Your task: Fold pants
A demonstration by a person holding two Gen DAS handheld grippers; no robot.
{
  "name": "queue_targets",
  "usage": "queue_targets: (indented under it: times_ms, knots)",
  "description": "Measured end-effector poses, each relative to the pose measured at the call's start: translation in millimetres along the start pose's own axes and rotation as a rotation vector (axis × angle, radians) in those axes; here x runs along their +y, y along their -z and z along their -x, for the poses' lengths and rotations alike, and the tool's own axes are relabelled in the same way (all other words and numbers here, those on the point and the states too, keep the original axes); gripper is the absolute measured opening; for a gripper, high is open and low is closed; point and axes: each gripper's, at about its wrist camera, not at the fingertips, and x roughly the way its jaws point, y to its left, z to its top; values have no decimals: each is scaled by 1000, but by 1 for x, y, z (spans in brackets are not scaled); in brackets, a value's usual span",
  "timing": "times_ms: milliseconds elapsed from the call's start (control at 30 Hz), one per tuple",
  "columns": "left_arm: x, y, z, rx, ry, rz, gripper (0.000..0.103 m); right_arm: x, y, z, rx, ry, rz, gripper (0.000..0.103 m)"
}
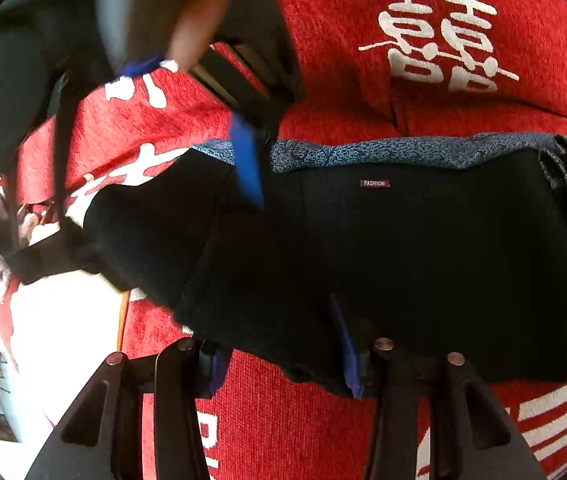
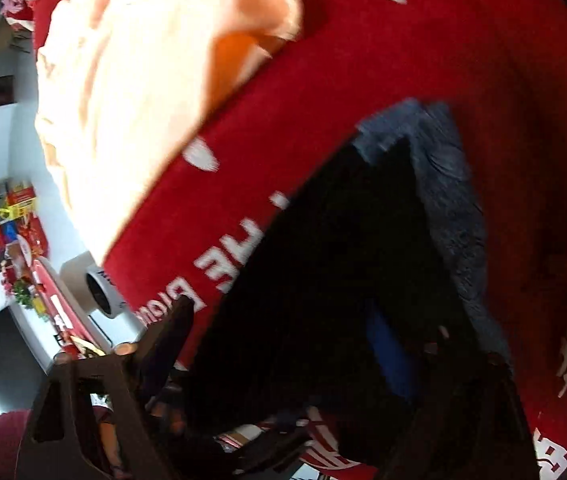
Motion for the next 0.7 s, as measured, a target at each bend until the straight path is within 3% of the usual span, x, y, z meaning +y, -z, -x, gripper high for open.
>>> queue_targets:
  times_ms: [33, 67, 133, 433, 567, 600, 700]
  knots:
    - [1, -1, 1, 3, 12, 5, 46, -6, 4, 2, -14, -29, -11, 34]
    - [-1, -2, 4, -6, 17, 3, 46, -14, 9, 7, -36, -64, -27, 25]
    - [-4, -6, 11, -28, 26, -11, 46, -24, 20, 17, -91, -106, -44, 21]
    - [-19, -27, 60, -97, 121, 20, 46, -81, 110, 54, -336, -355, -154, 20]
    - [-37, -36, 88, -135, 153, 8, 47, -112, 170, 65, -464, -495, -230, 20]
    - [-42, -39, 95, -142, 165, 6, 47, -120, 173, 70, -483, -512, -239, 20]
    - [-66, -50, 119, -166, 205, -11, 47, -144, 223, 80, -577, -571, -275, 20]
